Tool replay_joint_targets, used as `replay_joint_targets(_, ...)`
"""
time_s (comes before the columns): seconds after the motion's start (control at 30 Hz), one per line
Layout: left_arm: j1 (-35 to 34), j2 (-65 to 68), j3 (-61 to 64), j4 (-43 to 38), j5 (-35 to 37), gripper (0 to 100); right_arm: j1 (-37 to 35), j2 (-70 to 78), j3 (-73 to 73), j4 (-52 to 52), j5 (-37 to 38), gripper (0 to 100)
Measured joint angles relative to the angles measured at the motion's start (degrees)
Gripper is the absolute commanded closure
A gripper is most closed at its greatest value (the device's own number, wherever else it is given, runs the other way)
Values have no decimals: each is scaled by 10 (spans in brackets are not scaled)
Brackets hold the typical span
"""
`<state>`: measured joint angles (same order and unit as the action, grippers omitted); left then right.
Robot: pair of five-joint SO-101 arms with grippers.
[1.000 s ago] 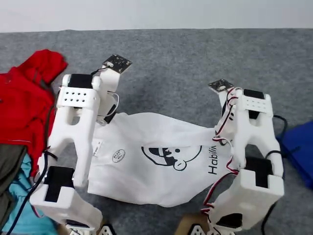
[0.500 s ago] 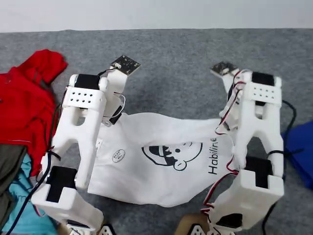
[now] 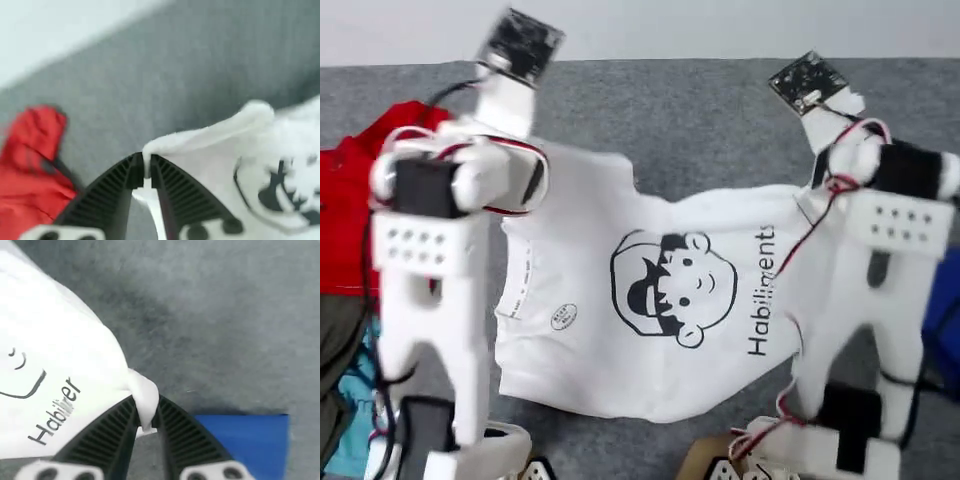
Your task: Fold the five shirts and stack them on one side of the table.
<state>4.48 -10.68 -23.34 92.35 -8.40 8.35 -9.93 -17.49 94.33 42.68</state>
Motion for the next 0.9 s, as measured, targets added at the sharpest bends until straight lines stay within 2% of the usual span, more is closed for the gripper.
replay_joint_targets(0.2,0,-37,-125,26,12,998,25,-115,0,-5,0,987)
replay_joint_targets(0.47,1,-40,-287,67,12,998,143,-202,0,-29,0,987)
replay_joint_targets(0.67,3,-42,-412,67,12,998,200,-239,0,-35,0,987)
replay_joint_targets(0.9,3,-55,-483,67,-50,998,221,-254,0,-34,0,987)
